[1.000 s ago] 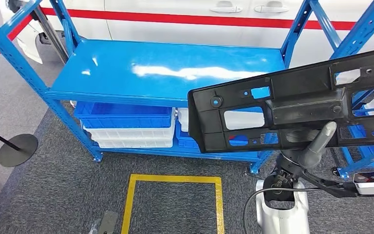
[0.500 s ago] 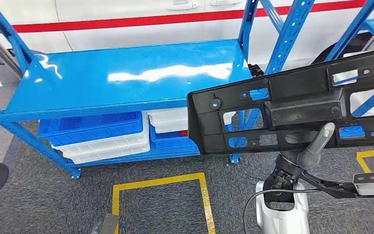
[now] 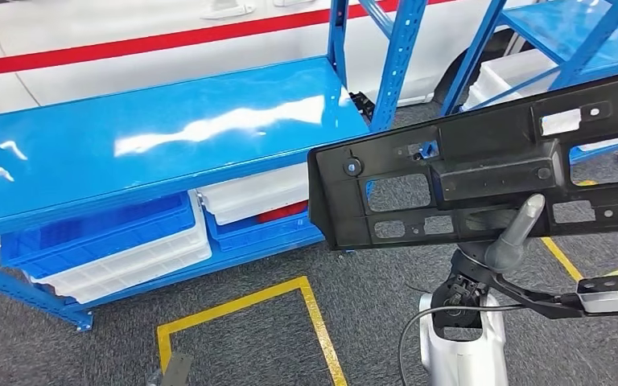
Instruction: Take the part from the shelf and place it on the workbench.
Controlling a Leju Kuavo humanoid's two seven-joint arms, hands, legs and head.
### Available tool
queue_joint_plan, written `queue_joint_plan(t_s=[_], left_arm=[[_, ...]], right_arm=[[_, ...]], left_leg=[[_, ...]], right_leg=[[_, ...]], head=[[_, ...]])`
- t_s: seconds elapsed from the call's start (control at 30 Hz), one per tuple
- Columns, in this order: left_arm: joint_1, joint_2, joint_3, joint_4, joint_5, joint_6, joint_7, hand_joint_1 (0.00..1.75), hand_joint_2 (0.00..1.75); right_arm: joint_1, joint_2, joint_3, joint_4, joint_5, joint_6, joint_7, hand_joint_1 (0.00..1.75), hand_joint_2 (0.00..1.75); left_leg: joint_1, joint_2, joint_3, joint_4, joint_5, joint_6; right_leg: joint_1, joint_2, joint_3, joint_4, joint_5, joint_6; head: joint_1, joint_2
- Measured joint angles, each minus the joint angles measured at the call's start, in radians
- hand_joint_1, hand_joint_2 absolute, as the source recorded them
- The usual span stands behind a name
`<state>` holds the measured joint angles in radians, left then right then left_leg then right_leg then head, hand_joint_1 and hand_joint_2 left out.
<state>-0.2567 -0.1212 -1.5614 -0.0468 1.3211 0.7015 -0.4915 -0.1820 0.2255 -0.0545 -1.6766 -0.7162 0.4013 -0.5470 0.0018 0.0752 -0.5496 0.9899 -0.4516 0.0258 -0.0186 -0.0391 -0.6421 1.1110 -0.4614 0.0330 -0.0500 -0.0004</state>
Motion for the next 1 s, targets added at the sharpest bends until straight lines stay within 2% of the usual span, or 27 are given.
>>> queue_joint_plan(t_s=[0.03,0.07,0.1,0.13,0.17,0.23,0.3,0.33,0.37,0.4,0.43,0.47,0.53,0.57,0.6,0.67,0.7,0.73,0.8,0.83,0.87,0.9,0.93,0.97,1.0], left_arm=[[-0.001,0.000,0.000,-0.001,0.002,0.000,0.000,0.00,1.75],[-0.001,0.001,0.000,-0.002,0.004,0.000,0.000,0.00,1.75],[-0.001,0.001,0.000,-0.003,0.005,0.000,0.000,0.00,1.75],[-0.002,0.002,0.000,-0.004,0.006,0.000,0.000,0.00,1.75],[-0.002,0.002,0.000,-0.005,0.006,0.000,0.000,0.00,1.75],[-0.003,0.004,0.000,-0.006,0.006,0.000,0.003,0.00,1.75],[0.004,0.006,0.000,-0.007,0.006,0.000,0.010,0.00,1.75],[0.009,0.008,0.000,-0.007,0.006,0.000,0.016,0.00,1.75],[0.015,0.009,0.000,-0.007,0.006,0.000,0.022,0.00,1.75],[0.021,0.010,0.000,-0.007,0.006,0.000,0.028,0.00,1.75],[0.025,0.011,0.000,-0.007,0.006,0.000,0.034,0.00,1.75],[0.027,0.012,0.000,-0.007,0.005,0.000,0.040,0.00,1.75],[0.030,0.014,0.000,-0.008,0.006,0.000,0.048,0.00,1.75],[0.032,0.015,0.000,-0.008,0.006,0.000,0.050,0.00,1.75],[0.034,0.016,0.000,-0.010,0.006,0.000,0.051,0.00,1.75],[0.037,0.017,0.000,-0.014,0.003,0.000,0.055,0.00,1.75],[0.037,0.017,0.000,-0.017,0.000,0.000,0.056,0.00,1.75],[0.036,0.017,0.000,-0.019,-0.003,0.000,0.057,0.00,1.75],[0.039,0.018,0.000,-0.025,-0.008,0.000,0.061,0.00,1.75],[0.042,0.018,0.000,-0.027,-0.012,0.000,0.064,0.00,1.75],[0.044,0.018,0.000,-0.029,-0.018,0.000,0.070,0.00,1.75],[0.046,0.019,0.000,-0.031,-0.025,-0.001,0.077,0.00,1.75],[0.046,0.019,0.000,-0.034,-0.032,-0.002,0.084,0.00,1.75],[0.046,0.018,0.000,-0.037,-0.040,-0.002,0.091,0.00,1.75],[0.046,0.018,0.000,-0.041,-0.046,-0.003,0.096,0.00,1.75]], right_arm=[[-0.005,0.000,0.000,0.001,0.001,-0.001,0.000,1.75,1.75],[-0.010,0.000,0.001,0.001,0.003,-0.002,0.000,1.75,1.75],[-0.013,0.000,0.001,0.002,0.005,-0.003,0.000,1.75,1.75],[-0.015,0.000,0.001,0.002,0.006,-0.004,0.000,1.75,1.75],[-0.016,0.000,0.002,0.002,0.008,-0.005,0.000,1.75,1.75],[-0.020,0.002,0.003,0.003,0.013,-0.010,0.000,1.75,1.75],[-0.025,0.006,0.006,0.003,0.020,-0.019,0.000,1.75,1.75],[-0.026,0.008,0.008,0.003,0.025,-0.025,0.000,1.75,1.75],[-0.025,0.009,0.010,0.003,0.029,-0.030,0.000,1.75,1.75],[-0.025,0.010,0.011,0.003,0.034,-0.035,0.000,1.75,1.75],[-0.024,0.010,0.012,0.002,0.039,-0.038,0.000,1.75,1.75],[-0.024,0.011,0.014,0.001,0.044,-0.040,0.000,1.75,1.75],[-0.024,0.014,0.018,-0.004,0.055,-0.042,0.000,1.75,1.75],[-0.023,0.017,0.021,-0.008,0.061,-0.043,-0.001,1.75,1.75],[-0.021,0.020,0.023,-0.013,0.067,-0.045,-0.001,1.75,1.75],[-0.010,0.024,0.025,-0.027,0.079,-0.051,-0.001,1.75,1.75],[-0.003,0.024,0.025,-0.036,0.084,-0.053,-0.002,1.75,1.75],[0.001,0.025,0.026,-0.044,0.088,-0.055,-0.002,1.75,1.75],[0.008,0.026,0.031,-0.054,0.097,-0.058,-0.001,1.75,1.75],[0.012,0.027,0.034,-0.058,0.102,-0.061,0.000,1.75,1.75],[0.018,0.027,0.038,-0.063,0.108,-0.065,0.000,1.75,1.75],[0.024,0.027,0.041,-0.069,0.113,-0.070,0.000,1.75,1.75],[0.031,0.028,0.044,-0.076,0.117,-0.074,-0.001,1.75,1.75],[0.037,0.028,0.046,-0.085,0.119,-0.077,-0.001,1.75,1.75],[0.041,0.029,0.048,-0.094,0.119,-0.079,-0.001,1.75,1.75]], left_leg=[[-0.003,0.010,0.000,0.004,-0.003,-0.004],[-0.005,0.018,0.000,0.007,-0.006,-0.008],[-0.008,0.026,0.000,0.009,-0.007,-0.012],[-0.008,0.035,0.001,0.009,-0.008,-0.017],[-0.007,0.035,0.002,0.011,-0.011,-0.022],[-0.002,-0.002,-0.013,0.053,-0.046,-0.033],[0.003,-0.052,-0.063,0.173,-0.115,-0.041],[0.004,-0.062,-0.092,0.242,-0.145,-0.043],[0.005,-0.066,-0.114,0.291,-0.159,-0.044],[0.007,-0.067,-0.119,0.303,-0.153,-0.045],[0.009,-0.070,-0.105,0.274,-0.128,-0.045],[0.012,-0.079,-0.075,0.210,-0.089,-0.044],[0.019,-0.126,-0.013,0.077,-0.037,-0.042],[0.020,-0.146,0.003,0.039,-0.028,-0.041],[0.020,-0.156,0.008,0.027,-0.030,-0.039],[0.018,-0.139,0.006,0.024,-0.024,-0.028],[0.018,-0.127,0.006,0.021,-0.020,-0.019],[0.019,-0.114,0.006,0.016,-0.015,-0.011],[0.014,-0.085,0.003,0.013,-0.011,0.000],[0.010,-0.070,0.001,0.013,-0.011,0.002],[0.007,-0.054,0.000,0.014,-0.011,0.003],[0.004,-0.039,-0.001,0.015,-0.012,0.004],[0.001,-0.025,-0.002,0.015,-0.012,0.005],[-0.002,-0.012,-0.001,0.015,-0.013,0.005],[-0.004,0.000,0.001,0.015,-0.014,0.005]], right_leg=[[0.004,-0.016,0.030,-0.056,0.015,-0.008],[0.008,-0.025,0.046,-0.088,0.021,-0.016],[0.012,-0.025,0.046,-0.094,0.020,-0.023],[0.011,-0.013,0.044,-0.097,0.023,-0.029],[0.009,-0.003,0.043,-0.099,0.026,-0.034],[0.002,0.017,0.042,-0.105,0.033,-0.045],[-0.001,0.039,0.039,-0.107,0.038,-0.052],[-0.001,0.052,0.036,-0.106,0.040,-0.053],[-0.002,0.066,0.035,-0.106,0.041,-0.053],[-0.002,0.081,0.034,-0.104,0.042,-0.051],[-0.003,0.096,0.033,-0.103,0.043,-0.050],[-0.004,0.111,0.033,-0.100,0.043,-0.047],[-0.007,0.138,0.028,-0.093,0.043,-0.038],[-0.008,0.150,0.023,-0.091,0.045,-0.031],[-0.009,0.161,0.018,-0.091,0.049,-0.023],[-0.011,0.178,0.010,-0.093,0.056,-0.007],[-0.010,0.163,0.005,-0.088,0.052,-0.003],[-0.008,0.135,-0.006,-0.065,0.037,0.000],[-0.003,0.068,-0.056,0.043,-0.026,0.002],[-0.003,0.052,-0.088,0.114,-0.059,0.002],[-0.003,0.046,-0.111,0.169,-0.080,0.002],[-0.003,0.044,-0.117,0.191,-0.083,0.001],[-0.002,0.041,-0.102,0.172,-0.068,-0.002],[0.000,0.032,-0.066,0.114,-0.040,-0.008],[0.005,0.009,-0.022,0.036,-0.016,-0.016]], head=[[0.000,0.000],[0.000,0.000],[0.000,0.000],[0.000,0.000],[0.000,0.000],[0.000,0.000],[0.000,0.000],[0.000,0.000],[0.000,0.000],[0.000,0.000],[0.000,0.000],[0.000,0.000],[0.000,0.000],[0.000,0.000],[0.000,0.000],[0.000,0.000],[0.000,0.000],[0.000,0.000],[0.000,0.000],[0.000,0.000],[0.000,0.000],[0.000,0.000],[0.000,0.000],[0.000,0.000],[0.000,0.000]])
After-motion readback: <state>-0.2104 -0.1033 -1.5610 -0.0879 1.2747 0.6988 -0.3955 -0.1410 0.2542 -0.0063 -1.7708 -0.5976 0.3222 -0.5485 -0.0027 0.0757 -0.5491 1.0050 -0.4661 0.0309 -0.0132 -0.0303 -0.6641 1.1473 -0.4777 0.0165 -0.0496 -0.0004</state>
